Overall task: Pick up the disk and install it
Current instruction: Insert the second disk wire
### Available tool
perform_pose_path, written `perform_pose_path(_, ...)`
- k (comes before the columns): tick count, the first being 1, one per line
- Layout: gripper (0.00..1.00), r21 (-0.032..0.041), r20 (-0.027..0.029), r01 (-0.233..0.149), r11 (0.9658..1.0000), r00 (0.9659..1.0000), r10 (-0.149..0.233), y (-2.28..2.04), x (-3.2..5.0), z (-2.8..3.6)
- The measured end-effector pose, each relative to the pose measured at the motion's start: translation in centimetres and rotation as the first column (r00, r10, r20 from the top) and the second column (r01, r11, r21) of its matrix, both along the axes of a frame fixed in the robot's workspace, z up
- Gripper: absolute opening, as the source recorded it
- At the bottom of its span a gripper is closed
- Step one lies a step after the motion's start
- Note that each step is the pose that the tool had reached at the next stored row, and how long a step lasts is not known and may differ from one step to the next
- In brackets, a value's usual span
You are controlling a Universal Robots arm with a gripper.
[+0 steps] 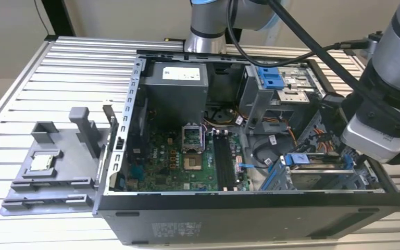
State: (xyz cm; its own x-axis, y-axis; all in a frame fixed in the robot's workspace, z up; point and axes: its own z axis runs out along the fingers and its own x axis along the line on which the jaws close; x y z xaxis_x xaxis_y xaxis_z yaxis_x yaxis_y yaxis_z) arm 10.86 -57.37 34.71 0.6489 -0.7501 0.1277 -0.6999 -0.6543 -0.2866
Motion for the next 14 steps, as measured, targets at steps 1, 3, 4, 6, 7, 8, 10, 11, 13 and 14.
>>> perform_pose_path(1,1.0,0.0,0.0035,0.0,1.0,1.0,0.0,0.0,0.0,-0.02)
perform_pose_path(3,1.0,-0.0001,0.0123,0.0,1.0,0.9999,0.0,0.01,0.0,-0.07)
perform_pose_path(4,1.0,0.0,0.016,0.0,1.0,0.9999,0.0,0.01,0.0,-0.1)
perform_pose_path(6,1.0,0.0,0.0202,0.0,1.0,0.9998,0.0,0.04,0.01,-0.19)
perform_pose_path(7,1.0,0.0001,0.0207,0.0,1.0,0.9998,0.0,0.08,0.01,-0.24)
perform_pose_path(8,1.0,-0.0002,0.0208,0.0,1.0,0.9998,0.0,0.13,0.0,-0.27)
perform_pose_path(10,1.0,0.0,0.021,0.0,1.0,0.9998,0.0,0.28,0.01,-0.35)
perform_pose_path(11,1.0,-0.0001,0.0216,0.0,1.0,0.9998,0.0,0.36,0.0,-0.39)
perform_pose_path(13,1.0,0.0,0.0307,-0.001,1.0,0.9995,0.001,0.5,-0.01,-0.47)
perform_pose_path(14,1.0,-0.0001,0.0381,-0.002,1.0,0.9993,0.002,0.57,0.0,-0.5)
